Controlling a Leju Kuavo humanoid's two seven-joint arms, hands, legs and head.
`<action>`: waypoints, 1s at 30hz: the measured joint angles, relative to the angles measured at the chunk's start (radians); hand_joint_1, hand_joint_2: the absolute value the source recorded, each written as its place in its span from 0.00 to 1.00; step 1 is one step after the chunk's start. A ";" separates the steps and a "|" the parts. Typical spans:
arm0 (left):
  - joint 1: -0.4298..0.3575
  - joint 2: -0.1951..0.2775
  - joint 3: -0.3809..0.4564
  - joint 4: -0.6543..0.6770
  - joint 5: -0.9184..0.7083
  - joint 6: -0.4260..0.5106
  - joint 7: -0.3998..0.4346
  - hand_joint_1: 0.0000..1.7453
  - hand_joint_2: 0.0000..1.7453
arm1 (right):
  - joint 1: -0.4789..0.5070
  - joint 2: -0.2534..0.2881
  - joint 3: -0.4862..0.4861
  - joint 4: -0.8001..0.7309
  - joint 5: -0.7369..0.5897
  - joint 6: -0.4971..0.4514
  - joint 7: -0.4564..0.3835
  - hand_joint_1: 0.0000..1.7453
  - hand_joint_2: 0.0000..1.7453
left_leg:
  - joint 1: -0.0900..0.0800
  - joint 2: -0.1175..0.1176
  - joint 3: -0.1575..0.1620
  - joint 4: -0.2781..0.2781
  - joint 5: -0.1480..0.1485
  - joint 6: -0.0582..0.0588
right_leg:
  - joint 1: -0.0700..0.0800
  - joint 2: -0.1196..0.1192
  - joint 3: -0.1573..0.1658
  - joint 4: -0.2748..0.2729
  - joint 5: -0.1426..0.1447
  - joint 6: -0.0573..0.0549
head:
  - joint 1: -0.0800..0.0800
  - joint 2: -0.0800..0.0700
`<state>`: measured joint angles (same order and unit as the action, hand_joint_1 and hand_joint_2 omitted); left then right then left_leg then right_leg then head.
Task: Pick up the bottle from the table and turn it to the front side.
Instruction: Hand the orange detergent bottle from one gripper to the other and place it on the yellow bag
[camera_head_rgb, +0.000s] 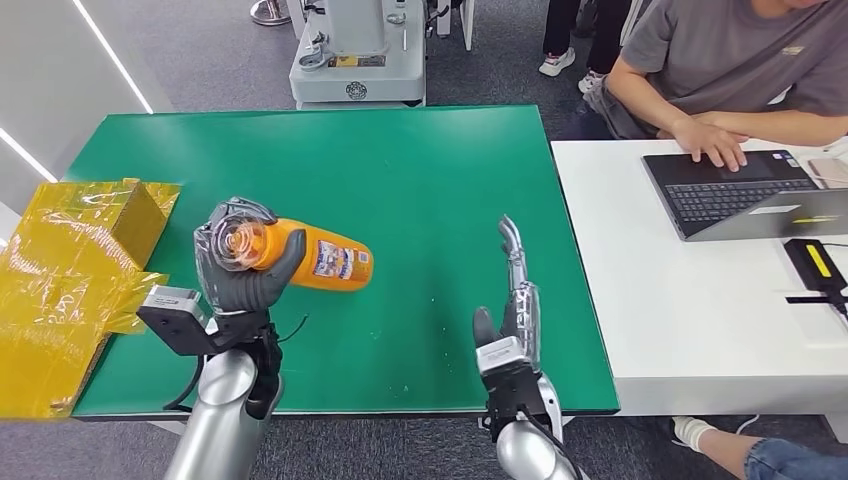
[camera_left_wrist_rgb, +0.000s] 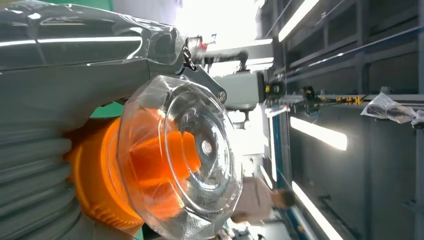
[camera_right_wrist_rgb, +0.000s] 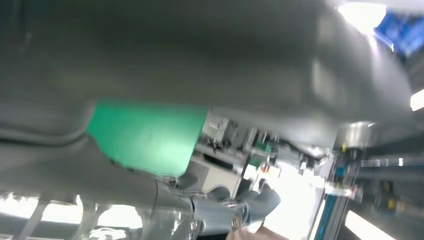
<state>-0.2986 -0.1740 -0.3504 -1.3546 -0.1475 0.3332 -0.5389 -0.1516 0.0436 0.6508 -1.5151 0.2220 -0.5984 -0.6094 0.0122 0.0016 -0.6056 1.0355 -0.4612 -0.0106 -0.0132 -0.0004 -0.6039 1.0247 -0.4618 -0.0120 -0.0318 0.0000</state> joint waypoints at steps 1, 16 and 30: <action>0.000 0.013 0.007 -0.014 -0.037 0.022 0.016 1.00 1.00 | 0.012 0.000 -0.006 -0.018 -0.016 0.000 -0.003 0.00 1.00 | 0.000 0.000 0.000 0.000 0.000 0.000 | 0.000 0.000 0.000 0.000 0.000 0.000 | 0.000 0.000; -0.003 0.337 0.091 -0.128 -0.643 0.187 0.292 1.00 1.00 | 0.118 0.000 -0.031 -0.125 -0.038 0.076 -0.004 0.00 1.00 | 0.000 0.001 0.001 -0.001 0.000 0.000 | 0.000 0.001 0.000 0.000 -0.001 -0.001 | 0.000 0.000; -0.004 0.504 0.121 -0.019 -0.805 0.152 0.339 1.00 1.00 | 0.120 0.000 -0.031 -0.126 -0.045 0.102 0.009 0.00 1.00 | 0.000 0.001 0.001 -0.001 0.000 -0.001 | 0.000 0.001 0.000 0.000 -0.001 -0.001 | 0.000 0.000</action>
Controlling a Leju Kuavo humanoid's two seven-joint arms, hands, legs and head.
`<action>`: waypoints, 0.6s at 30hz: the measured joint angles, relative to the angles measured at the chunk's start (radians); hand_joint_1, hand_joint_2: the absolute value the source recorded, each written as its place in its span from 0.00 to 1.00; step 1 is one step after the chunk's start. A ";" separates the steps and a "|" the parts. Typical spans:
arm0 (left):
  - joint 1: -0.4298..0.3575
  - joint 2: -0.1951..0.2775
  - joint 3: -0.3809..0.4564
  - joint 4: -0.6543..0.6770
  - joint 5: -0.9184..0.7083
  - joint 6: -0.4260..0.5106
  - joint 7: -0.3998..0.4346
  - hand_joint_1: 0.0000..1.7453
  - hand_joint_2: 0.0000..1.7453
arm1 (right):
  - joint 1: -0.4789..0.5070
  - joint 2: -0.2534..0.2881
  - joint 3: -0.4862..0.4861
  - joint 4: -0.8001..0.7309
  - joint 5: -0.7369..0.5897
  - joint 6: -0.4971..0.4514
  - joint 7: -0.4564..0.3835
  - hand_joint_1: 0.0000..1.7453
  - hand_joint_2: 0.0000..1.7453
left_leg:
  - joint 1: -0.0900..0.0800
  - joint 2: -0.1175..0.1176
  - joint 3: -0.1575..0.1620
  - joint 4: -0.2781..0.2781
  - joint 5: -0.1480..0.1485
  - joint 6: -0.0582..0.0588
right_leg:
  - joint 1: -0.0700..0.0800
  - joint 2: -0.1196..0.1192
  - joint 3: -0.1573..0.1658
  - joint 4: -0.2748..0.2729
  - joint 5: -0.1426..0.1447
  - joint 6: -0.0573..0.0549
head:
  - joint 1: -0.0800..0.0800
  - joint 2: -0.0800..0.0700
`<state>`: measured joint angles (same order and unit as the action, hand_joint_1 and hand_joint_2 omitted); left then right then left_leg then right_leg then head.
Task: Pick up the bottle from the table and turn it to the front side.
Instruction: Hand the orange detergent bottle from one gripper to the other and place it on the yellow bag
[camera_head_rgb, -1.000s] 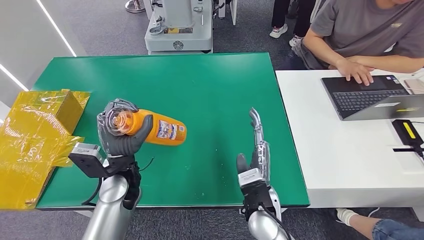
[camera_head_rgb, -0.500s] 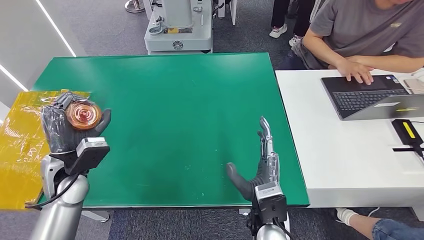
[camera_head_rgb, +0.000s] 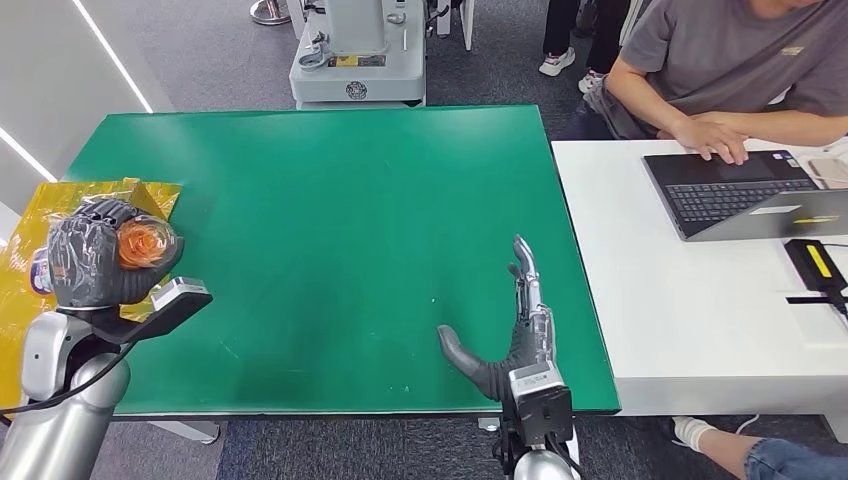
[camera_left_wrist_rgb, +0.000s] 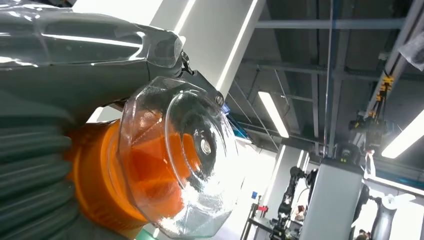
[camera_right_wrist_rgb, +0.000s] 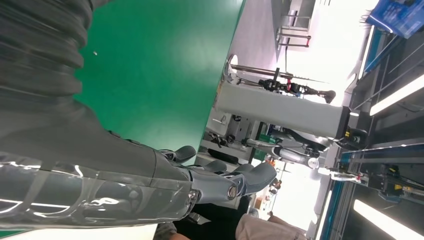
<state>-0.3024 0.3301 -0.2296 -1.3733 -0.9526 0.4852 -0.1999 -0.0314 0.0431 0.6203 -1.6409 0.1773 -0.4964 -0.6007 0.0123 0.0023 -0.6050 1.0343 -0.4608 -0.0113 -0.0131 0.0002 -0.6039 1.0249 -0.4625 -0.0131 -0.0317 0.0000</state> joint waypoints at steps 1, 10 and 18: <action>-0.002 0.004 0.000 0.011 -0.009 -0.010 0.003 1.00 1.00 | 0.000 0.000 0.000 0.000 0.001 0.003 0.001 0.00 1.00 | 0.000 0.000 0.000 0.000 0.000 0.000 | 0.000 0.000 0.000 0.000 0.000 0.000 | 0.000 0.000; -0.119 0.032 -0.028 0.393 -0.130 -0.031 -0.082 1.00 1.00 | 0.004 0.009 0.000 -0.009 0.014 0.042 0.017 0.00 1.00 | 0.000 0.000 0.001 0.000 0.001 -0.002 | 0.000 0.000 0.000 0.000 0.000 -0.001 | 0.000 0.000; -0.209 0.011 -0.068 0.682 -0.177 -0.002 -0.096 1.00 1.00 | 0.004 0.018 0.001 -0.011 0.025 0.050 0.017 0.00 1.00 | 0.000 0.001 0.000 0.000 0.001 -0.002 | 0.000 0.001 0.000 0.000 0.001 -0.001 | 0.000 0.000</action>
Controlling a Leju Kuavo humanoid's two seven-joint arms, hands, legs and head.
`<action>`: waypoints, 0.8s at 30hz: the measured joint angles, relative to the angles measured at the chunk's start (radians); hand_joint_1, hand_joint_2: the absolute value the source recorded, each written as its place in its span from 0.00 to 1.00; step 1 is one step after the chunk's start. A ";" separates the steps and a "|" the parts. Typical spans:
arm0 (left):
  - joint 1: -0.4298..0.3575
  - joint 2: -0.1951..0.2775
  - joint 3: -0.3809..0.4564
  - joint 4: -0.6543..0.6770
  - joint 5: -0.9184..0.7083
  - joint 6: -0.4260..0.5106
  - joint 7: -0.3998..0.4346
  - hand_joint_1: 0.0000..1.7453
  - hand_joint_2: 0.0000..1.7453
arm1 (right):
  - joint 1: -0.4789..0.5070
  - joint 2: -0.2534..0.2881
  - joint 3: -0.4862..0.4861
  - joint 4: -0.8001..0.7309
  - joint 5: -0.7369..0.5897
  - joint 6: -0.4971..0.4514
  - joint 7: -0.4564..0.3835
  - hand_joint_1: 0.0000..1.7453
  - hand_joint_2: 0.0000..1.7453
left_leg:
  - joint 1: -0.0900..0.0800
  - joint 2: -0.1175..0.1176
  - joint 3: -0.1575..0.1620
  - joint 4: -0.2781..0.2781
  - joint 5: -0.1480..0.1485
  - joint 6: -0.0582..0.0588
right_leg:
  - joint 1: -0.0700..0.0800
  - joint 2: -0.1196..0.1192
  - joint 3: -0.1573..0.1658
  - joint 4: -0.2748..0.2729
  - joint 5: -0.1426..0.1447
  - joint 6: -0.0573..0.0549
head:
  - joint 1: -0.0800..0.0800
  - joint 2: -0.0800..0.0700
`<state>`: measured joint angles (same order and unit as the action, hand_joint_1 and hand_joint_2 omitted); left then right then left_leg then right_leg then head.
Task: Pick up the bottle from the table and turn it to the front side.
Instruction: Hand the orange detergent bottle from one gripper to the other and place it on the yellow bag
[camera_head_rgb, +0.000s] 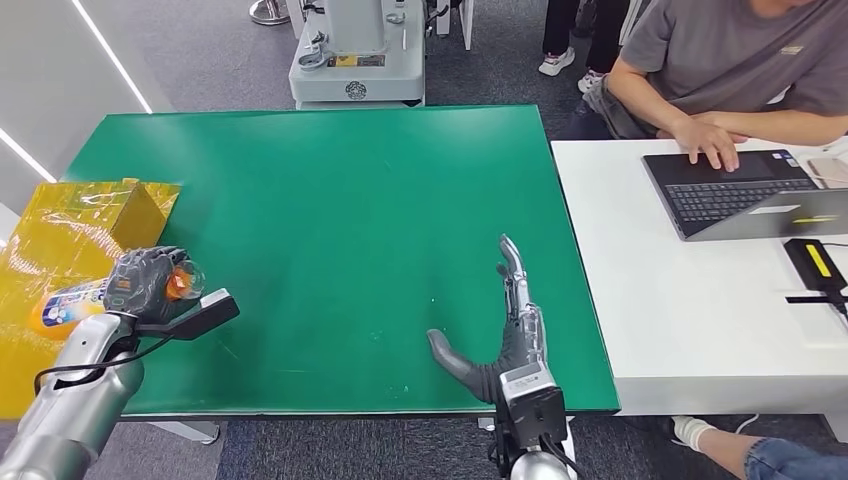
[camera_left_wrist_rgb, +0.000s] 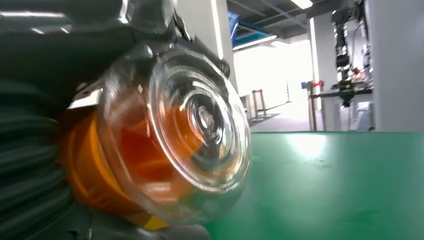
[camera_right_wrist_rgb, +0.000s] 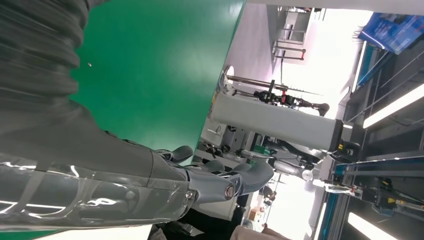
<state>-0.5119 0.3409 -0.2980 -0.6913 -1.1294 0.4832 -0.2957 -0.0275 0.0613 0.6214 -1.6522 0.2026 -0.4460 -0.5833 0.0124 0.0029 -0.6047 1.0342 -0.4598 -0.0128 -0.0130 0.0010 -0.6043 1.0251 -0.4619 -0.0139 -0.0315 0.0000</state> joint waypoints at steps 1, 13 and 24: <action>-0.008 -0.001 -0.005 0.020 -0.008 -0.001 0.000 1.00 1.00 | 0.000 0.001 0.000 0.000 0.001 0.000 0.000 0.00 1.00 | 0.000 0.000 0.000 0.000 0.000 0.000 | 0.000 0.000 0.000 0.000 0.000 0.000 | 0.000 0.000; -0.044 -0.013 -0.046 0.123 -0.090 -0.011 0.017 1.00 1.00 | 0.001 0.005 0.000 -0.002 0.009 0.002 0.003 0.00 1.00 | 0.000 0.000 0.000 0.000 0.000 0.000 | 0.000 0.000 0.000 0.000 0.000 0.000 | 0.000 0.000; -0.090 -0.083 -0.138 0.265 -0.235 0.003 0.129 1.00 1.00 | 0.023 0.009 -0.001 -0.005 0.042 0.019 0.000 0.00 1.00 | 0.000 -0.002 0.002 0.000 0.001 0.000 | 0.000 -0.002 0.002 0.000 0.000 0.000 | 0.000 0.000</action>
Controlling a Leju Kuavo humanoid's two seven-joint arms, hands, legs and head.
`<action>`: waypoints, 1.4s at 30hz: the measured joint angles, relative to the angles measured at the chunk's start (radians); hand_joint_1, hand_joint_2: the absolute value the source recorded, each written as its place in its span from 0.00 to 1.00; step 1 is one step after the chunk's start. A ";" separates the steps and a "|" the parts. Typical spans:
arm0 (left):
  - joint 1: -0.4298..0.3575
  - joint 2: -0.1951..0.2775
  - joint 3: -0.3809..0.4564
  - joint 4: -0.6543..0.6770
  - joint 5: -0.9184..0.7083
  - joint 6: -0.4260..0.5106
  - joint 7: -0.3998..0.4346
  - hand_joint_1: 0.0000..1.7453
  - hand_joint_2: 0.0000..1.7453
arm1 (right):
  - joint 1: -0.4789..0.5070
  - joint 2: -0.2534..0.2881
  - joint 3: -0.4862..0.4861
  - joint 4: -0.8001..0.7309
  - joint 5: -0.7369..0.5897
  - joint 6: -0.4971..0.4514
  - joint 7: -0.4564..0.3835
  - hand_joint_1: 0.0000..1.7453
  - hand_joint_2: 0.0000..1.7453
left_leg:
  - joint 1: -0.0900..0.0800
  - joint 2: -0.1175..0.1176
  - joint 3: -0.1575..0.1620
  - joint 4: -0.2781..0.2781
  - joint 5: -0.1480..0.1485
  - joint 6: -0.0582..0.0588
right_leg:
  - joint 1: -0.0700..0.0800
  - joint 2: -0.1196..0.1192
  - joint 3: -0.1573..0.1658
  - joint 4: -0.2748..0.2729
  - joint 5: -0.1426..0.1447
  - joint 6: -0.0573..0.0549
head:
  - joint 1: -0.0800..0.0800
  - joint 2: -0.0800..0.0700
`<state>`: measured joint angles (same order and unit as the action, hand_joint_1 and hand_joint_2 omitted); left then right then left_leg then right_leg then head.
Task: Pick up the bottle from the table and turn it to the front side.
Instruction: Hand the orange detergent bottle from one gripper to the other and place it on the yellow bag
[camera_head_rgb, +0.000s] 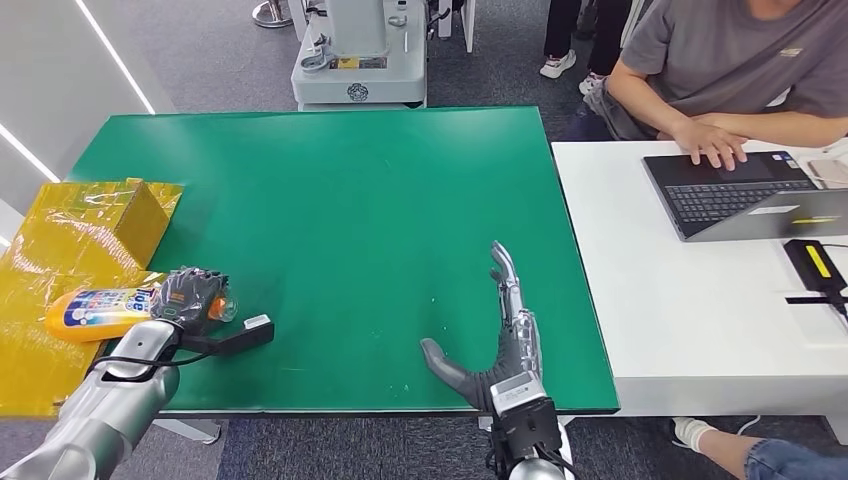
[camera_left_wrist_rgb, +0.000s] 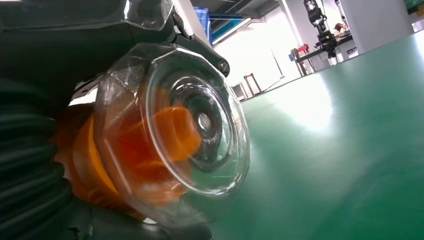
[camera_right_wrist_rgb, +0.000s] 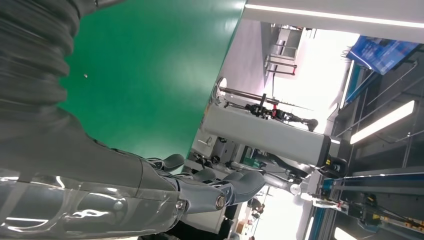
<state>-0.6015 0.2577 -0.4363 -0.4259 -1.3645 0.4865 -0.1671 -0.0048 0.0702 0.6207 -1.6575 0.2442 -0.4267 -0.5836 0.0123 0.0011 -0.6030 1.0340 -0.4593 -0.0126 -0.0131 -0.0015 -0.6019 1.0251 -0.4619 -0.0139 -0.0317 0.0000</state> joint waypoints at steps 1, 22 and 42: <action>0.000 -0.001 -0.001 0.002 -0.002 0.006 0.002 1.00 1.00 | 0.000 0.000 0.000 0.000 0.001 0.002 0.000 0.00 1.00 | 0.000 0.000 0.000 0.000 0.000 0.000 | 0.000 0.000 0.000 0.000 0.000 0.000 | 0.000 0.000; 0.002 -0.034 0.043 0.012 -0.078 0.120 0.051 0.00 1.00 | -0.023 0.000 0.000 0.006 0.015 0.023 0.009 0.00 1.00 | 0.000 0.000 0.000 0.000 0.000 0.000 | 0.000 0.000 0.000 0.000 0.000 0.000 | 0.000 0.000; 0.155 -0.126 0.448 -0.413 0.177 0.212 -0.423 0.00 1.00 | -0.018 0.000 -0.001 0.013 0.006 -0.014 0.007 0.00 1.00 | 0.000 0.001 -0.001 0.000 0.000 0.000 | 0.000 0.002 -0.002 0.000 0.000 0.000 | 0.000 0.000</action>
<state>-0.4465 0.1319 0.0113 -0.8390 -1.1879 0.6982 -0.5905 -0.0229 0.0698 0.6201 -1.6442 0.2503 -0.4405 -0.5761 0.0122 0.0025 -0.6041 1.0342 -0.4597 -0.0128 -0.0131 0.0004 -0.6037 1.0250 -0.4620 -0.0139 -0.0315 0.0001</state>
